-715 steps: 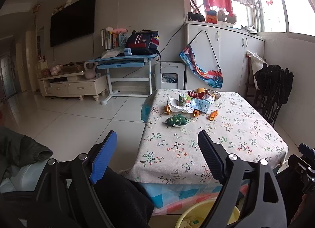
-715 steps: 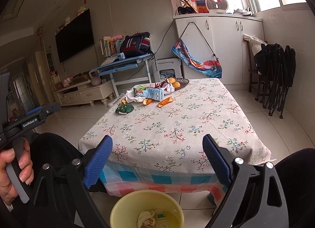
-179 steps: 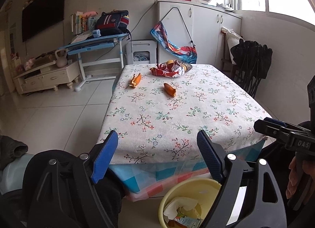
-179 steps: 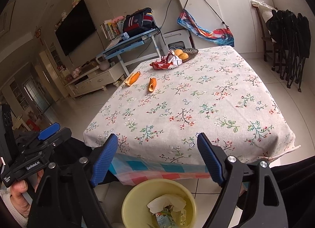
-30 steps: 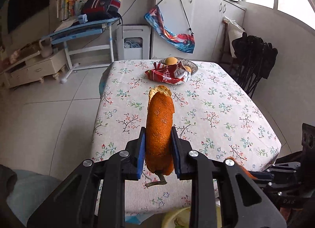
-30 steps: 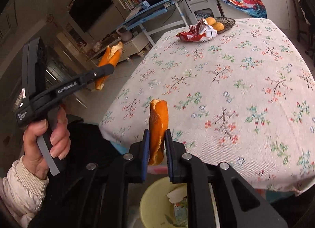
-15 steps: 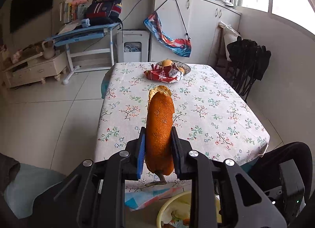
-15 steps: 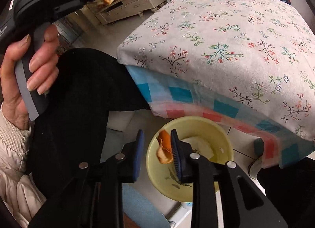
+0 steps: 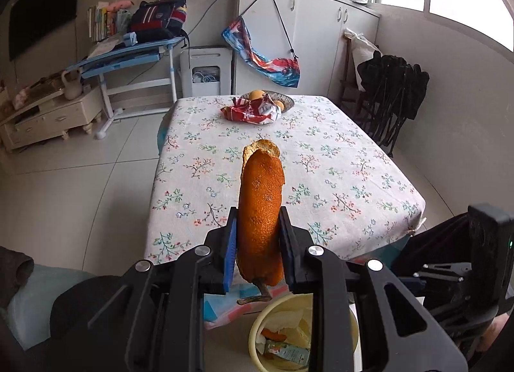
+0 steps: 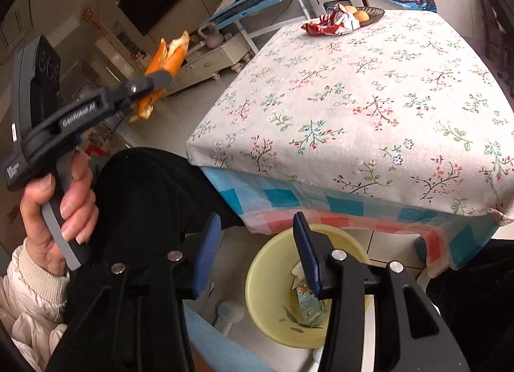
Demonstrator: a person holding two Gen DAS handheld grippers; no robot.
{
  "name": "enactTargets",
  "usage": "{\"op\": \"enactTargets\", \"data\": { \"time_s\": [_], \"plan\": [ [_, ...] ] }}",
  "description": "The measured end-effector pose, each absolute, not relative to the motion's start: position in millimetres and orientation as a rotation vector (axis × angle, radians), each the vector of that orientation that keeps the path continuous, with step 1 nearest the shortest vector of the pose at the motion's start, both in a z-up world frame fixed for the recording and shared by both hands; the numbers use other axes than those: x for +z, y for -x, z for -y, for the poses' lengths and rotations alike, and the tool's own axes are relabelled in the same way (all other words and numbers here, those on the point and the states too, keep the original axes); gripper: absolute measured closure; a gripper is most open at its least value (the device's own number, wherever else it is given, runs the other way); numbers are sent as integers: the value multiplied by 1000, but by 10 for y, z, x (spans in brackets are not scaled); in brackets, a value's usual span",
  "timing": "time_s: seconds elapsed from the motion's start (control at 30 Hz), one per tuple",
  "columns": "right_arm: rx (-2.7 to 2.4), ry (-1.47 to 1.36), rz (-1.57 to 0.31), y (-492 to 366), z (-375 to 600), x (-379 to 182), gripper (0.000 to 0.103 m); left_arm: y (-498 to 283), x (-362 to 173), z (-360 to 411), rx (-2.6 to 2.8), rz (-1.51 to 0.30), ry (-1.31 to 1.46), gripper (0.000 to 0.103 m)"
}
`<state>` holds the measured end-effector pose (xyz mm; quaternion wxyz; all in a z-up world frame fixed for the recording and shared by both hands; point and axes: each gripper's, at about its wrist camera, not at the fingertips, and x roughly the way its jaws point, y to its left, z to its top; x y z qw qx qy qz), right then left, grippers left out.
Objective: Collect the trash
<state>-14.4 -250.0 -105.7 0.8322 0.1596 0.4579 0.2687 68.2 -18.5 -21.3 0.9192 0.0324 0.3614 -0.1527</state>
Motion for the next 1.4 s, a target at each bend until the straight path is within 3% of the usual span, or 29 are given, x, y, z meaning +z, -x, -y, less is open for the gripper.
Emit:
{"op": "enactTargets", "data": {
  "time_s": [0.37, 0.47, 0.53, 0.83, 1.1, 1.4],
  "plan": [
    [471, -490, -867, 227, 2839, -947, 51, -217, -796, 594, -486, -937, -161, 79],
    [462, -497, -854, 267, 2890, -931, 50, -108, -874, 664, -509, -960, -194, 74],
    [458, -497, -844, 293, 2903, -925, 49, -65, -863, 669, -499, -952, -201, 61],
    [444, -478, -826, 211, 2922, -876, 46, -214, -649, 505, -390, -850, -207, 45],
    [463, -402, -812, -106, 2802, -753, 43, -462, -514, 290, -268, -773, -175, 41],
    [449, -294, -748, -737, 2593, -524, 31, -787, -429, 28, -154, -694, -83, 31]
  ]
}}
